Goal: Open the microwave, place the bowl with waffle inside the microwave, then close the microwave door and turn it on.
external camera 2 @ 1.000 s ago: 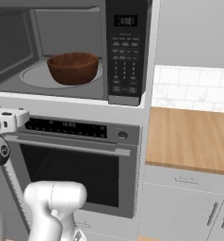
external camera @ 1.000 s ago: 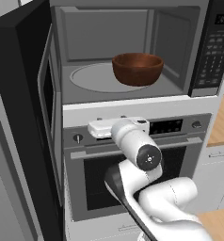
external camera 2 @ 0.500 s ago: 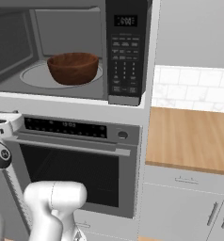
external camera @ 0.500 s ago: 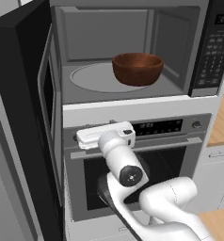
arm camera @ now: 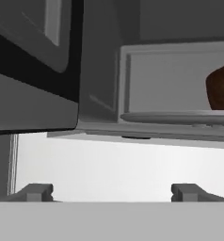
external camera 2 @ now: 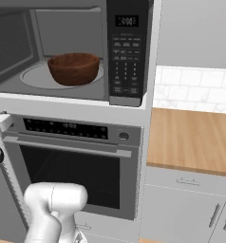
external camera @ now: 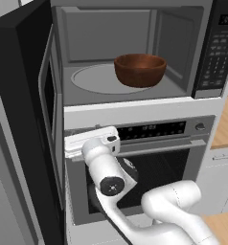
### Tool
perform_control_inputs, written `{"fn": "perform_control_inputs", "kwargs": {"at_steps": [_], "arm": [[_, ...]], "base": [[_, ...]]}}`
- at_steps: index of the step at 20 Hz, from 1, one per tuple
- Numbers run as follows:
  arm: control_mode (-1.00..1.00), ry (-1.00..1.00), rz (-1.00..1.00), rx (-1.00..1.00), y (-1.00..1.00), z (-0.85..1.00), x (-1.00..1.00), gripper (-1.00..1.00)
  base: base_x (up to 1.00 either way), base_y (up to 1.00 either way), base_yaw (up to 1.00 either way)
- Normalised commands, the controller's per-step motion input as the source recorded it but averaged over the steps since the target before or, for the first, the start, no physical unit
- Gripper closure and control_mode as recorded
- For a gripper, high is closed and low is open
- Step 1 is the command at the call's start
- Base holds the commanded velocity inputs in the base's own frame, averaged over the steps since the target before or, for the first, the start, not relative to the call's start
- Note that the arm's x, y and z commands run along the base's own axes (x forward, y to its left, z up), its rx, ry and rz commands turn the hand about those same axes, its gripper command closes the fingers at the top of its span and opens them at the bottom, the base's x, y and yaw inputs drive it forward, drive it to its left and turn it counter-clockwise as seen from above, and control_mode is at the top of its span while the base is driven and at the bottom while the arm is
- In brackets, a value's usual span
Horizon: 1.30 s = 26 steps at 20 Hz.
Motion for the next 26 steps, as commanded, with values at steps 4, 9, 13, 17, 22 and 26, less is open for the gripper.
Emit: {"fn": "perform_control_inputs", "kwargs": {"at_steps": [4,9,13,17,22,26], "arm": [[-1.0,0.0,-0.01,-0.08,0.61,0.0,-0.16,-1.0],[-1.0,-0.01,0.0,-0.07,0.52,-0.08,-0.05,-1.0],[-1.0,-0.06,0.0,-0.03,0.45,-0.17,0.0,-1.0],[-1.0,-0.02,0.0,-0.06,0.59,-0.15,-0.1,-1.0],[-1.0,-0.03,-0.02,-0.07,0.74,-0.28,-0.16,-1.0],[-1.0,-0.06,-0.08,-0.06,0.78,-0.11,-0.31,-1.0]], "base": [[0.0,0.0,0.0],[0.0,0.0,0.0],[0.0,0.0,0.0],[0.0,0.0,0.0],[0.0,0.0,0.0],[0.0,0.0,0.0]]}}
